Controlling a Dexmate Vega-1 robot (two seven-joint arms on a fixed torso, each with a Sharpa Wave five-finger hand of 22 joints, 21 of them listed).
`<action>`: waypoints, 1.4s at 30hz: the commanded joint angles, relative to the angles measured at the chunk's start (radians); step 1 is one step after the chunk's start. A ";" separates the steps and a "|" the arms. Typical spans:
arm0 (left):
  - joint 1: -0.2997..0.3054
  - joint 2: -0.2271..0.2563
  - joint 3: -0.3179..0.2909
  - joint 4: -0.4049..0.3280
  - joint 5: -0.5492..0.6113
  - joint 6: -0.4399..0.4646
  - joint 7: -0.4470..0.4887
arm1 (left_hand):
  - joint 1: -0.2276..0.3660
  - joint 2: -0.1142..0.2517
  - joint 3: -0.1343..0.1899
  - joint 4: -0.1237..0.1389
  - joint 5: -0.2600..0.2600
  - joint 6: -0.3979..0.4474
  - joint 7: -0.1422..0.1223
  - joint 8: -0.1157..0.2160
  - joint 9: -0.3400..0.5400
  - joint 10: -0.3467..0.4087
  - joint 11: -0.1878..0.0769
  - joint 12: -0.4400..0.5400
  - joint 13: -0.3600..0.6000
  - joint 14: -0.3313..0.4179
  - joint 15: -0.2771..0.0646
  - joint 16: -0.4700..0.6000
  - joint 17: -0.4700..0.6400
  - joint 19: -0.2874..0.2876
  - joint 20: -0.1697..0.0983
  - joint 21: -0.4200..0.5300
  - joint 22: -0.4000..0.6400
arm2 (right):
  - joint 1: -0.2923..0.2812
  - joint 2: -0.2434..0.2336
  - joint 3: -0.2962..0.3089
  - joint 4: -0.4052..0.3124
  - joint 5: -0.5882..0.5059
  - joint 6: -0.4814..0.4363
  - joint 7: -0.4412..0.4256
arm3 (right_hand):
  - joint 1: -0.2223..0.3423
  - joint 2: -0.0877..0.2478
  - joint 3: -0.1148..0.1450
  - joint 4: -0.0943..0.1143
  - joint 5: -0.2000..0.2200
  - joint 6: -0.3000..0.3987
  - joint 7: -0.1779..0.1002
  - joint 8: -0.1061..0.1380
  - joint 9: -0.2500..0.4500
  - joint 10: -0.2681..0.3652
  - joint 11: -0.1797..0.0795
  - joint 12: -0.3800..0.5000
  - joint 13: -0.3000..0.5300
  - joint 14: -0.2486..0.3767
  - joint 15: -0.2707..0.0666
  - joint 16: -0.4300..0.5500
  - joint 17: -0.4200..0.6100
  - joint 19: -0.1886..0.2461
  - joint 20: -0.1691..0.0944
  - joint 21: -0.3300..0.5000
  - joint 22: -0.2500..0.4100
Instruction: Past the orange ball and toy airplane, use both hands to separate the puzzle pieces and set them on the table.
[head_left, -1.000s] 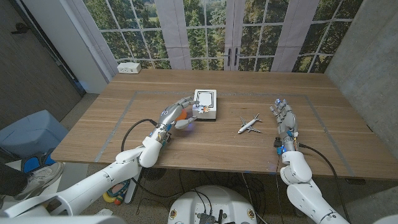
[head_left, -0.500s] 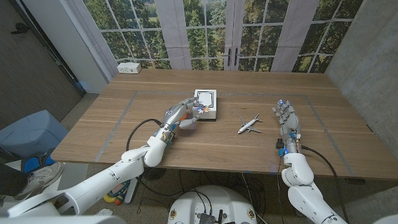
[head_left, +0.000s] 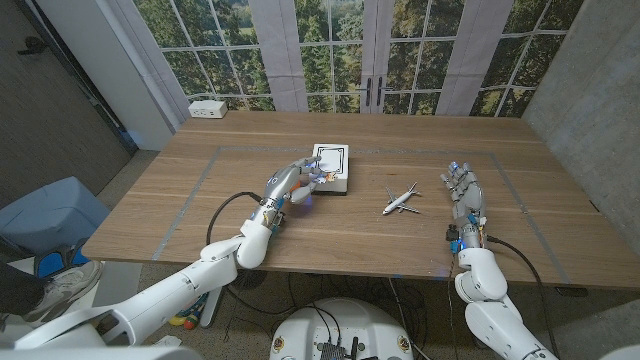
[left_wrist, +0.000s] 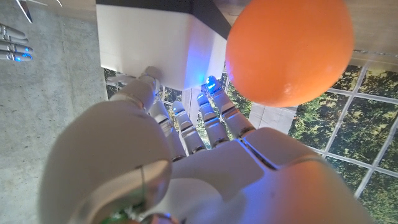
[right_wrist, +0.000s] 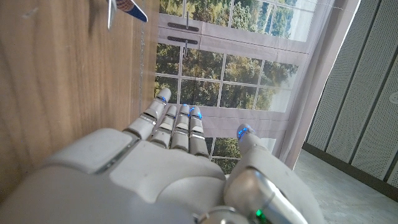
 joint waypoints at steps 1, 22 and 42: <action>0.006 -0.034 -0.015 0.029 -0.038 -0.059 0.064 | 0.029 -0.006 -0.019 -0.002 -0.003 0.077 0.049 -0.007 0.008 0.028 -0.002 0.006 0.004 0.030 -0.146 0.006 0.000 0.019 -0.008 0.013 0.003 | -0.005 -0.001 0.005 -0.003 -0.009 0.000 -0.006 | -0.006 -0.005 0.003 -0.009 -0.003 0.009 -0.001 -0.002 0.002 0.008 0.005 -0.002 0.006 0.007 0.000 0.006 -0.001 0.008 -0.002 -0.006 0.002; 0.031 -0.078 -0.065 0.030 -0.103 -0.122 0.100 | 0.073 0.005 -0.044 0.002 -0.002 0.106 0.070 -0.025 0.011 0.079 -0.005 0.009 0.006 0.062 -0.174 0.012 0.005 0.032 -0.035 0.029 0.006 | 0.009 0.002 -0.002 -0.011 -0.089 -0.023 -0.063 | 0.061 -0.005 0.027 -0.086 0.005 0.031 -0.010 -0.002 0.001 0.035 -0.008 -0.005 0.005 0.035 -0.009 0.000 -0.025 0.028 -0.008 -0.021 0.003; 0.057 -0.093 -0.126 -0.046 -0.172 -0.131 0.031 | 0.093 0.005 -0.066 0.004 -0.002 0.129 0.069 -0.033 0.012 0.122 0.000 0.015 0.008 0.079 -0.180 0.016 0.009 0.029 -0.040 0.036 0.008 | -0.029 -0.011 0.010 -0.170 -0.478 -0.209 -0.359 | 0.267 -0.014 0.082 -0.174 0.029 0.096 -0.041 0.013 0.005 0.101 -0.029 0.003 0.016 0.151 -0.014 0.044 -0.028 0.085 0.034 -0.028 0.011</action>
